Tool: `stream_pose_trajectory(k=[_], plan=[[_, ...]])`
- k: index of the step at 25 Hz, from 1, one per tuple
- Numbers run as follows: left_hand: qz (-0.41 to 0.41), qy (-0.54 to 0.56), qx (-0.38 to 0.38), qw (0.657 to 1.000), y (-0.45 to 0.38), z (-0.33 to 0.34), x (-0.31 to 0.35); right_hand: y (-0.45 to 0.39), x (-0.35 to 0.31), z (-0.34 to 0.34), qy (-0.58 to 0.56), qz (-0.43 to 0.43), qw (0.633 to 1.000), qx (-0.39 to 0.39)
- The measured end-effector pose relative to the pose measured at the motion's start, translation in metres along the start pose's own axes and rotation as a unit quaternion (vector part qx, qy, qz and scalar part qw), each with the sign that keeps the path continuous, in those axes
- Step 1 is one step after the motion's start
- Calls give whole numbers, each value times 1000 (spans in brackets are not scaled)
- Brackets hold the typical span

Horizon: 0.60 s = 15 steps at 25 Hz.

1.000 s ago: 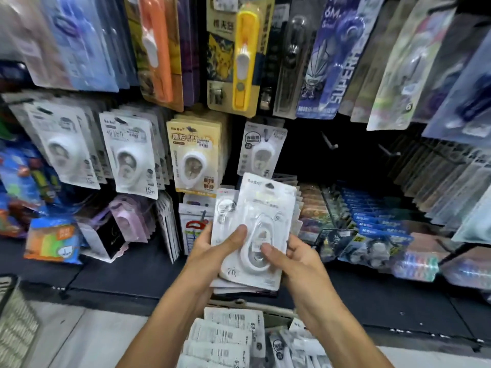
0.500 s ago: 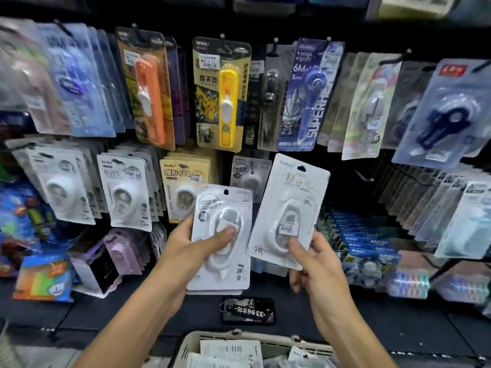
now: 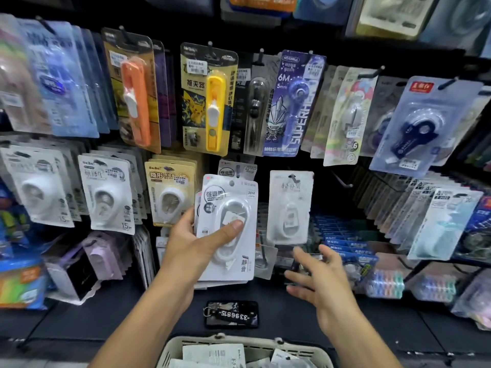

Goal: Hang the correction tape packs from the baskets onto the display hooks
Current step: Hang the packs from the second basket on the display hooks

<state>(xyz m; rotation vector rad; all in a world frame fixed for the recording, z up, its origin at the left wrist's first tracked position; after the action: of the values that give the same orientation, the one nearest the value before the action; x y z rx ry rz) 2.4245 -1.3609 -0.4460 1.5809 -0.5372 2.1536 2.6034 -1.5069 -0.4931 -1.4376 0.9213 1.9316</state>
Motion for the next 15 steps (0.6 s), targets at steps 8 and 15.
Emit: stream_pose_trajectory(k=[8, 15], plan=[[-20, -23, 0, 1000, 2, -8, -5, 23, -4, 89, 80, -95, 970, -209], [-6, 28, 152, 988, -5, -53, 19, -1, -33, 94, 89, -107, 982, -128]])
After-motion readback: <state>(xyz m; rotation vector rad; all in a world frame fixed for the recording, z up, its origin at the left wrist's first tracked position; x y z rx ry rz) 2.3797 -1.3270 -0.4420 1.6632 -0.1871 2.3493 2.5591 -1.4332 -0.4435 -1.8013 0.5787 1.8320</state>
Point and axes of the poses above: each hand's wrist, its own y-axis away from the middle knuckle, its own z-axis out of the palm, x = y × z, the point moved 4 cm from there along -y, towards the middle knuckle, and after that the axes turned 1 degree about -x, right-handed, at the moved point
